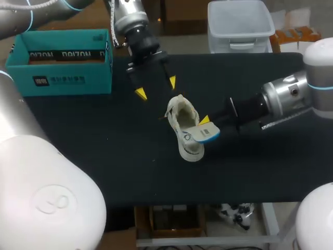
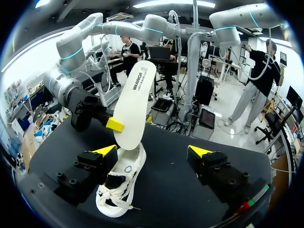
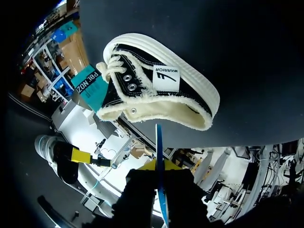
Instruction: Open the shoe tongue, take the insole out of the shoe, put the insole back into the shoe, and pack the shoe into the shoebox
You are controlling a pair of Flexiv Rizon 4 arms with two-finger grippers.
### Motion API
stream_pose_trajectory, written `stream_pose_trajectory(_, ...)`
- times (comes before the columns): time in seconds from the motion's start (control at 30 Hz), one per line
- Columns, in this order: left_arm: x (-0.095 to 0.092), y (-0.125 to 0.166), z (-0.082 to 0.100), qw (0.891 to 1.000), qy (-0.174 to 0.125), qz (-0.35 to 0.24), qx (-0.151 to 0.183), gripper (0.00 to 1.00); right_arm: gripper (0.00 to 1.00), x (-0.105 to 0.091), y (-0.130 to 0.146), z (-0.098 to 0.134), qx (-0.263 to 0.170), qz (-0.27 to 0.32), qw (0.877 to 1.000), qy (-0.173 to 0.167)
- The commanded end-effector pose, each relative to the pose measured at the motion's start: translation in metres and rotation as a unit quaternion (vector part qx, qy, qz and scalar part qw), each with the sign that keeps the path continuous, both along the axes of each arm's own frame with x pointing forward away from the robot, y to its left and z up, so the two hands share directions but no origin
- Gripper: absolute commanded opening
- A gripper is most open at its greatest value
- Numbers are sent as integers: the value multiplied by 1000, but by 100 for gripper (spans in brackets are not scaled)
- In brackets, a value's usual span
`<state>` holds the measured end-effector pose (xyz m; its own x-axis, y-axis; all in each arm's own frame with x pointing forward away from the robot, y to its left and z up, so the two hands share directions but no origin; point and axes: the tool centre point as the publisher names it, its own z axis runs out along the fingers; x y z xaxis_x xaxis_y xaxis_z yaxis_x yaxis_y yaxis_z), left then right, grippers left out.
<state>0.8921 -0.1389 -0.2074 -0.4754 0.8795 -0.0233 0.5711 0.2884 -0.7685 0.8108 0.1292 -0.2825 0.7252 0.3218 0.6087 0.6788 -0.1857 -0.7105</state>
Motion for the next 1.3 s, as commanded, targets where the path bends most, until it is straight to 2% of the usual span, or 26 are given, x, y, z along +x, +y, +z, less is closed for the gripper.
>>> stream_pose_trajectory(0.03, 4, 4, -6, 1000, 3, 8, -12, 100, 0, 4, 0, 0, 4, 8, 1000, 4)
stream_pose_trajectory(0.27, 1, 3, -4, 1000, -6, 13, -24, 100, 0, 4, 1, 1, 6, 12, 1000, 6)
stream_pose_trajectory(0.4, -13, 6, -3, 997, -24, 44, -61, 100, 0, 4, 1, -1, 10, 11, 1000, 6)
stream_pose_trajectory(0.53, -34, 11, -7, 988, -46, 96, -111, 100, 0, 4, 3, -4, 15, 3, 1000, 7)
stream_pose_trajectory(0.57, -39, 11, -8, 986, -42, 107, -123, 100, 0, 4, 3, -4, 16, 2, 1000, 7)
stream_pose_trajectory(0.63, -47, 12, -10, 981, 0, 124, -148, 100, 0, 4, 4, -5, 16, -2, 1000, 7)
stream_pose_trajectory(0.67, -49, 11, -11, 978, 22, 144, -150, 100, 0, 5, 5, -4, 16, -3, 1000, 6)
stream_pose_trajectory(0.73, -49, 6, -12, 971, 40, 202, -119, 100, 0, 5, 7, -3, 14, -5, 1000, 5)
stream_pose_trajectory(1.3, -49, 6, -12, 971, 40, 202, -119, 100, 0, 3, 5, 1, 4, -20, 1000, -4)
